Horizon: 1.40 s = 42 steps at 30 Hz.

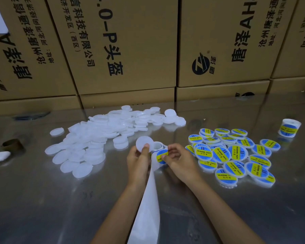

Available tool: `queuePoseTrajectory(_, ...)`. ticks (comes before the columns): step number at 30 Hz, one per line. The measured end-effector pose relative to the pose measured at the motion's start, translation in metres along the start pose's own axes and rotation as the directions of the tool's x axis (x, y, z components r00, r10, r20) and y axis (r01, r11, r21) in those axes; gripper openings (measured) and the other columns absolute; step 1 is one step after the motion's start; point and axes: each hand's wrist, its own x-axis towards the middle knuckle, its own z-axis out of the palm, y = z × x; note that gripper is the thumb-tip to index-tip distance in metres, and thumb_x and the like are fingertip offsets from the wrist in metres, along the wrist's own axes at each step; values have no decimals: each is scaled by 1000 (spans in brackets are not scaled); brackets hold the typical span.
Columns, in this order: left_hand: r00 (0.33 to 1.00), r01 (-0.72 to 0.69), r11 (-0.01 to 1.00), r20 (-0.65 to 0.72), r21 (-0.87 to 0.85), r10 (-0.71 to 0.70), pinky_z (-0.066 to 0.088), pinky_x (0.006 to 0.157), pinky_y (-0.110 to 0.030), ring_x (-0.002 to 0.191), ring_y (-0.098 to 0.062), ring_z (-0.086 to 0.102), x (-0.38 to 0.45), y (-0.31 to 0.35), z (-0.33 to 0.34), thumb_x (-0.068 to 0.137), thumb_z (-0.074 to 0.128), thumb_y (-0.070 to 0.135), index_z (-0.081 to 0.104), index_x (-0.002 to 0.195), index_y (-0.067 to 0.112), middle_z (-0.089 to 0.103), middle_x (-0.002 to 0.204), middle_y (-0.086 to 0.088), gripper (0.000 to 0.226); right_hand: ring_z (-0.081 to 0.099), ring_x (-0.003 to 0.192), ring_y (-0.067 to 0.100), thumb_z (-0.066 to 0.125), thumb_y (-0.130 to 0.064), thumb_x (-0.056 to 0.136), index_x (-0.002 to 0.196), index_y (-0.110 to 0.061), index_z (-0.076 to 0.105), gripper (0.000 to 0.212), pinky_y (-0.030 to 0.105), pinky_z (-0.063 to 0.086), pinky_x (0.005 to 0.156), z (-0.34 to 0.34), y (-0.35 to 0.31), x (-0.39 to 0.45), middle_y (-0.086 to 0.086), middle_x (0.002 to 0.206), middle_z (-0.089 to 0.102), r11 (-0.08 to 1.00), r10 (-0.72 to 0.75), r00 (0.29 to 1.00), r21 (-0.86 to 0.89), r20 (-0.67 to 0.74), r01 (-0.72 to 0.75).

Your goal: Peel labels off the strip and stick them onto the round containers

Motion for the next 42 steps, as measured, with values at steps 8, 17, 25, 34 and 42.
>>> queuePoseTrajectory(8, 990, -120, 993, 75, 6, 120, 54, 56, -19, 68, -15, 72, -1, 4, -3, 100, 58, 11, 64, 107, -2, 74, 87, -15, 16, 48, 66, 9, 76, -7, 79, 86, -26, 62, 25, 21, 47, 68, -1, 3, 0, -7, 73, 56, 996, -41, 999, -84, -35, 38)
queuePoseTrajectory(17, 979, -164, 983, 133, 80, 153, 58, 63, -22, 73, -12, 73, 1, -2, -2, 99, 58, 8, 65, 98, 11, 76, 92, -9, 7, 54, 61, 13, 81, -9, 75, 71, -19, 53, 30, 36, 52, 69, -5, 3, -1, 1, 67, 61, 997, 61, 995, -41, -77, -65)
queuePoseTrajectory(25, 981, -149, 984, 135, 95, 135, 55, 67, -17, 82, -13, 73, 4, -3, -4, 97, 61, 7, 66, 108, 0, 76, 99, -11, 14, 66, 78, 33, 78, -3, 78, 64, -15, 50, 34, 32, 51, 72, -8, -7, -8, 23, 94, 70, 999, 49, 996, -7, 71, -48)
queuePoseTrajectory(34, 979, -166, 977, 145, 132, 146, 51, 65, -10, 75, 1, 69, 8, -4, -6, 96, 63, 10, 68, 106, 6, 75, 96, -6, 12, 40, 64, 7, 83, -10, 74, 67, -14, 57, 27, 16, 32, 58, -32, -30, -19, -1, 72, 51, 996, 90, 856, -68, 509, -64)
queuePoseTrajectory(42, 984, -108, 994, 149, 33, 102, 55, 59, -23, 71, -23, 75, 11, 2, -15, 89, 68, -1, 66, 106, 18, 77, 98, -7, 26, 60, 84, 12, 80, -9, 77, 73, -17, 57, 24, 25, 48, 77, -53, -38, -11, -8, 88, 68, 963, 104, 963, 216, 250, -160)
